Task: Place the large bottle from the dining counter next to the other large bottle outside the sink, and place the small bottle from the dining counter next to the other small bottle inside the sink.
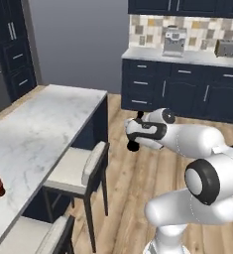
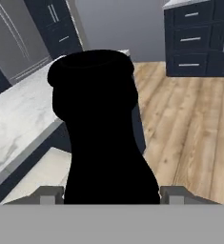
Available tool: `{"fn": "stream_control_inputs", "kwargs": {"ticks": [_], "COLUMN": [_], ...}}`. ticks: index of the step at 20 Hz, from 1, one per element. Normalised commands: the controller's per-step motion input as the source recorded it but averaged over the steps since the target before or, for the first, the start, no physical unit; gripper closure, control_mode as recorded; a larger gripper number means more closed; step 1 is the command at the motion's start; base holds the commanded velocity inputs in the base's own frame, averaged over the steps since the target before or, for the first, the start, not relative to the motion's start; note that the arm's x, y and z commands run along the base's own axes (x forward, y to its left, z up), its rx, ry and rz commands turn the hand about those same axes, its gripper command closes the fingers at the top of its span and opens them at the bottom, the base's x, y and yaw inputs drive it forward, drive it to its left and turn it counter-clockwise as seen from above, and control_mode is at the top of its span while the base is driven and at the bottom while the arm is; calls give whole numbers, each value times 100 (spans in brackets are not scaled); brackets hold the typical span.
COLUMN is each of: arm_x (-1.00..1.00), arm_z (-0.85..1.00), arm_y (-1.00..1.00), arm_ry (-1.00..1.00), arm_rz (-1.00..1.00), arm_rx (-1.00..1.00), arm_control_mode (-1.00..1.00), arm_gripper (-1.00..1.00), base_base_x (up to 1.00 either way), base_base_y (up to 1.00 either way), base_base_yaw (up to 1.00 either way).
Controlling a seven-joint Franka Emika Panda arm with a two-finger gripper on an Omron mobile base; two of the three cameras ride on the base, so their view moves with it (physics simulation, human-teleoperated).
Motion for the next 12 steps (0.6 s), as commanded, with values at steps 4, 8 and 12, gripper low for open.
{"fn": "stream_control_inputs", "kwargs": {"ticks": [4,8,12], "arm_x": [0,0,0], "arm_z": [0,0,0], "arm_y": [0,0,0], "arm_ry": [0,0,0], "arm_rz": [0,0,0], "arm_rx": [0,0,0], "arm_control_mode": [100,100,100], "arm_gripper": [100,100,100], "base_base_x": [36,31,32], "base_base_y": [0,0,0], "base_base_yaw": [-45,-42,-42]}}
